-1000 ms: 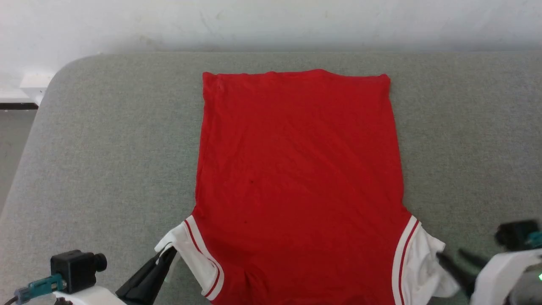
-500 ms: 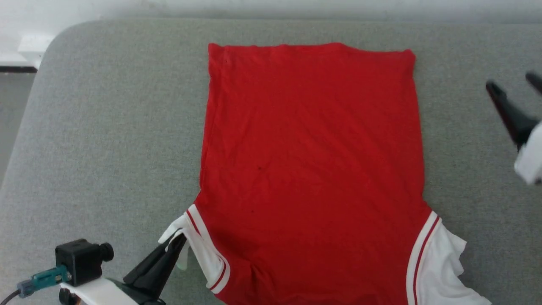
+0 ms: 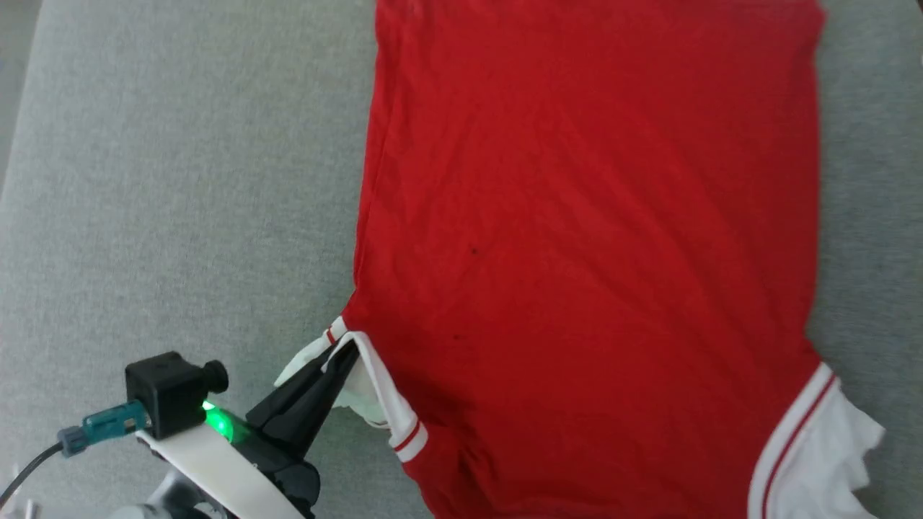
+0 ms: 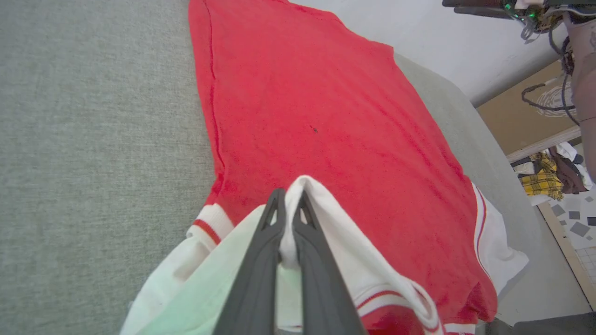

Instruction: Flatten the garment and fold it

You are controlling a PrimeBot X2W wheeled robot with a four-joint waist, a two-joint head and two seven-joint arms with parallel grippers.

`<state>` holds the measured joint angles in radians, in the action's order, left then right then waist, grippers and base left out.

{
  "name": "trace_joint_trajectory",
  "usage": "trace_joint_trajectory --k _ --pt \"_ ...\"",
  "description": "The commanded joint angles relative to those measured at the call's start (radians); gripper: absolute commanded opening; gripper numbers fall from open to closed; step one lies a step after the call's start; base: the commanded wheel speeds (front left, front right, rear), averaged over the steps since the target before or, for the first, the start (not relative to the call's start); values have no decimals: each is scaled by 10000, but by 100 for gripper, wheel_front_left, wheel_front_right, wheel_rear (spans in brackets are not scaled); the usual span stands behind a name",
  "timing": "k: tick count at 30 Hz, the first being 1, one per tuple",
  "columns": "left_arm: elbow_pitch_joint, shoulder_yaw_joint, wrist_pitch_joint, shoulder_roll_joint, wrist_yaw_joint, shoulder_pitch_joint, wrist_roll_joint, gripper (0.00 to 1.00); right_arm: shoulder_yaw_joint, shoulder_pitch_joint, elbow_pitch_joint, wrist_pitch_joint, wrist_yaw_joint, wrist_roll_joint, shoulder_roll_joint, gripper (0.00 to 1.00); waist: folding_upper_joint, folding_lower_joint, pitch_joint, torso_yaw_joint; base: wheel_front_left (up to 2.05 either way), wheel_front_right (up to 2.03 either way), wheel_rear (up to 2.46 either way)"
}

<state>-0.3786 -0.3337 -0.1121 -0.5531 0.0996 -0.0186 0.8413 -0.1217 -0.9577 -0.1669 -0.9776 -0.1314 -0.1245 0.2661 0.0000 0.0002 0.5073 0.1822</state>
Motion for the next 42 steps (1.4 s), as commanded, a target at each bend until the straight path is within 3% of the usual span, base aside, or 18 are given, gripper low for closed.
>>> trace_joint_trajectory --k 1,13,15,20,27,35,42 --pt "53 -66 101 69 95 192 -110 0 -40 -164 -126 -110 7 165 -55 100 0 -2 861 664 0 0 0" --pt "679 -720 463 236 265 1062 67 0 -875 -97 -597 -892 7 1121 -361 97 0 -2 1730 1316 0 0 0" --pt "772 -787 521 229 275 1150 116 0 -968 33 -705 -1190 7 1244 -439 0 0 -2 1773 1349 0 0 0" --pt "966 -860 643 180 287 1250 188 0 -978 201 -482 -1722 7 1225 -482 0 0 -2 1758 1302 0 0 0" --pt "1044 -839 800 73 263 1234 187 0 -437 204 -174 -1074 7 695 -233 0 0 -2 1270 859 0 0 0" --pt "1008 -679 852 -129 -100 834 59 0 203 397 258 -352 7 -463 201 0 0 -2 298 118 0 0 0" --pt "737 -524 807 -349 -512 196 103 0 134 1837 1693 -451 7 -1837 914 0 0 -2 -835 -648 0 0 0"
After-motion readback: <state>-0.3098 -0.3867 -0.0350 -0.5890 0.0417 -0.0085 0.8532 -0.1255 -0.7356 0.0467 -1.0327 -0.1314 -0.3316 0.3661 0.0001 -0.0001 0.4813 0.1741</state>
